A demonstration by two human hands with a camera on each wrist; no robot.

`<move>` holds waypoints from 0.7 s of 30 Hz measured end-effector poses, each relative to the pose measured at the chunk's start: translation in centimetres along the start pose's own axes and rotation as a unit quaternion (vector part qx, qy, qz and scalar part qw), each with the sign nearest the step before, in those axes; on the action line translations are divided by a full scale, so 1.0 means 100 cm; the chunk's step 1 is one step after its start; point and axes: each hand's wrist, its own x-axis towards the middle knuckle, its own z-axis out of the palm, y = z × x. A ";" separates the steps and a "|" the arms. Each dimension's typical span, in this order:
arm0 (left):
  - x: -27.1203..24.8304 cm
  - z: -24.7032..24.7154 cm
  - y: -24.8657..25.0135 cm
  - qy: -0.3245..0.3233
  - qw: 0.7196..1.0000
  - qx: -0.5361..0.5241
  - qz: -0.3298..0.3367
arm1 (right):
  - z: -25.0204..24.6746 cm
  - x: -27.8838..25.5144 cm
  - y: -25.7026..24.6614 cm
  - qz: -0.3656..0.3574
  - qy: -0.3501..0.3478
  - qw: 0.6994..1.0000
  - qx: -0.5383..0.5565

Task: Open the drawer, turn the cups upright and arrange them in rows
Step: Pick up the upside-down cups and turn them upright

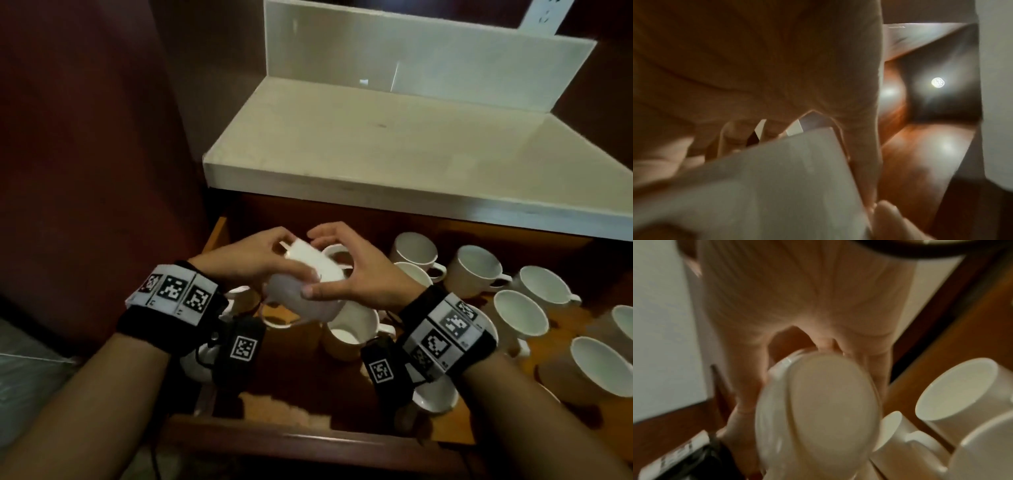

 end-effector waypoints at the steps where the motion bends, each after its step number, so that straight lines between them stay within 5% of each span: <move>1: -0.001 0.001 -0.001 0.004 0.998 0.066 0.001 | 0.004 0.000 0.000 0.018 -0.021 0.999 -0.041; 5: 0.001 0.014 -0.004 0.019 0.964 0.262 -0.028 | 0.031 0.003 0.004 0.024 -0.079 0.981 -0.177; 10: 0.008 0.010 -0.013 -0.049 0.951 0.300 -0.058 | 0.046 0.012 0.010 0.037 -0.086 0.972 -0.216; 13: 0.010 -0.007 -0.014 -0.071 0.965 0.247 -0.043 | 0.052 0.012 0.014 0.018 -0.100 0.966 -0.237; 17: 0.014 -0.023 -0.021 0.013 0.990 0.136 -0.041 | 0.056 0.013 0.016 0.014 -0.140 0.960 -0.241; 21: 0.018 -0.026 -0.028 0.090 0.968 0.233 -0.021 | 0.064 0.013 0.019 -0.015 -0.182 0.938 -0.294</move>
